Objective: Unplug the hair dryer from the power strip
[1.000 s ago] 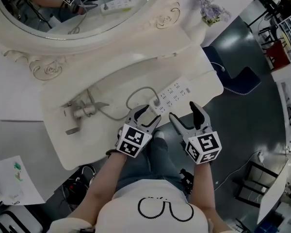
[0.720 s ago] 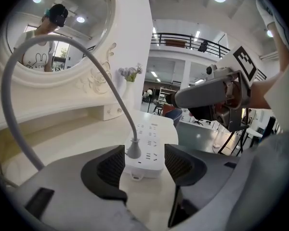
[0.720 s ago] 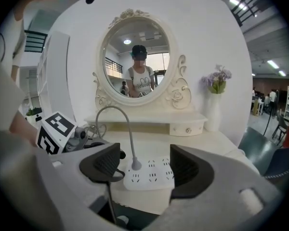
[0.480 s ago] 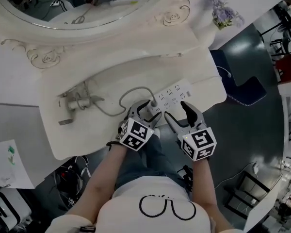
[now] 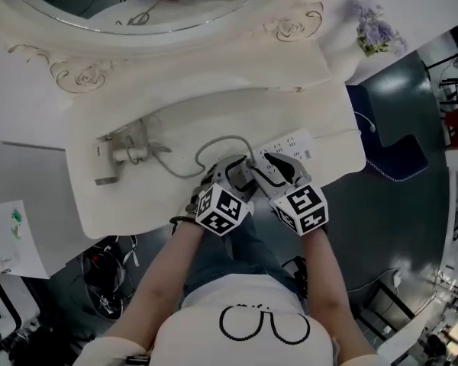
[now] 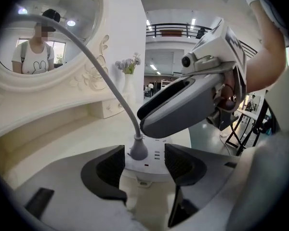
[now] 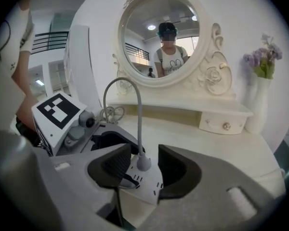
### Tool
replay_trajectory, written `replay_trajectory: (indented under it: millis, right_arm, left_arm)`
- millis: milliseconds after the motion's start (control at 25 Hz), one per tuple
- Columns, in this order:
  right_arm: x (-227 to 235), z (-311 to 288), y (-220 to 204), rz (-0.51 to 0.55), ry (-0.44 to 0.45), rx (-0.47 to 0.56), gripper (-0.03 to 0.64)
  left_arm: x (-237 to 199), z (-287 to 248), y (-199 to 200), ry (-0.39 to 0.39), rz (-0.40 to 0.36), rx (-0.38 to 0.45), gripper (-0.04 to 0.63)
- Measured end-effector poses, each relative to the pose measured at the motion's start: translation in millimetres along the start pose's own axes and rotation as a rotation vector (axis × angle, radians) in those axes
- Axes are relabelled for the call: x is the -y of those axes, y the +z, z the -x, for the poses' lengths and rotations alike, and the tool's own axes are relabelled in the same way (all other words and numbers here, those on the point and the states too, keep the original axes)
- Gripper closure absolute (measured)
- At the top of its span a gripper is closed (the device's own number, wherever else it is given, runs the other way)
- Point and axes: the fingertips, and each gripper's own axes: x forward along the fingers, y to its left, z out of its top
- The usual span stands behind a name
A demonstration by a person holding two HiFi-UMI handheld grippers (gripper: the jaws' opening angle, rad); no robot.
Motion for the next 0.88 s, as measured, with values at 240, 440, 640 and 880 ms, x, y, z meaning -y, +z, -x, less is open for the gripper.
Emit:
replay_trajectory:
  millis: [240,440,640,880]
  right_arm:
    - [-11,-29,-14,0.142,0.129,-0.113,0.492]
    - [-10,-31,-17,0.126,0.176,-0.144,0.546]
    - [-10,-28,-14,0.137,0.132,-0.115,0.561]
    - [-8,-28,-12,0.062,0.153,-0.093,0.563]
  left_arm:
    - [-2,0,0,-0.004,-0.007,0.001,0.341]
    - [-1,0,-2,-0.006,-0.005,-0.012,0.341]
    - [-1,0,-1,-0.007,-0.003,-0.035,0.341]
    - [-2,1,-1,-0.015,0.006,-0.054,0.341]
